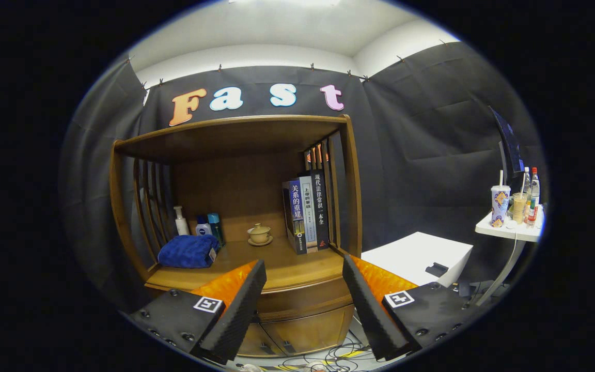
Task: Pull open the drawer, take out the items inside it, and place them on the countertop above the cabinet.
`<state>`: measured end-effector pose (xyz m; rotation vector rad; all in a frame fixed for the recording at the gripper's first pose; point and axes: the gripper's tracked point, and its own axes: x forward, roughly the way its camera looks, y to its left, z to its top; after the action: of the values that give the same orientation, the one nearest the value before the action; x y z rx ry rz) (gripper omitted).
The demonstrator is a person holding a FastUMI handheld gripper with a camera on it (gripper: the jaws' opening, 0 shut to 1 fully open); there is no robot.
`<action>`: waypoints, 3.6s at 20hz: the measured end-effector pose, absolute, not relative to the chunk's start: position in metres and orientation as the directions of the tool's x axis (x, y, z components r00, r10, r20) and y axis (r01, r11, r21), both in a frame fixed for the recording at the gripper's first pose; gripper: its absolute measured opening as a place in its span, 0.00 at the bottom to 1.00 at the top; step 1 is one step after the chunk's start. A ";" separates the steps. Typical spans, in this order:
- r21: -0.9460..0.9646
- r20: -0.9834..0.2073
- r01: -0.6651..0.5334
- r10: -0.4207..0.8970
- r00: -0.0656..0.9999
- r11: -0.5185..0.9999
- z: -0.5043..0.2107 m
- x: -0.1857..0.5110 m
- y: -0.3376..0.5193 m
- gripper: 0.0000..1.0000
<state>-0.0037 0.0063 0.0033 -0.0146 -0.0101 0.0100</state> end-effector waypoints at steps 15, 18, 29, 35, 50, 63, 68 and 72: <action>0.012 0.000 -0.055 0.055 0.998 0.998 -0.008 -0.004 0.023 0.98; 0.012 -0.001 -0.062 0.062 0.998 0.998 -0.010 -0.005 0.026 0.98; 0.035 0.030 -0.127 0.126 0.992 0.991 -0.039 -0.003 0.057 0.98; 0.008 -0.002 -0.188 0.188 0.982 0.982 -0.093 0.006 0.085 0.98; -0.041 -0.163 -0.239 0.229 0.960 0.970 -0.205 0.026 0.104 0.98; -0.066 -0.250 -0.289 0.265 0.931 0.955 -0.250 0.079 0.105 0.91; -0.060 -0.264 -0.308 0.282 0.922 0.950 -0.251 0.093 0.108 0.75; -0.061 -0.265 -0.305 0.279 0.923 0.950 -0.253 0.098 0.109 0.54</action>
<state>0.0980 0.1086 -0.2535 -0.1016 0.2573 0.3004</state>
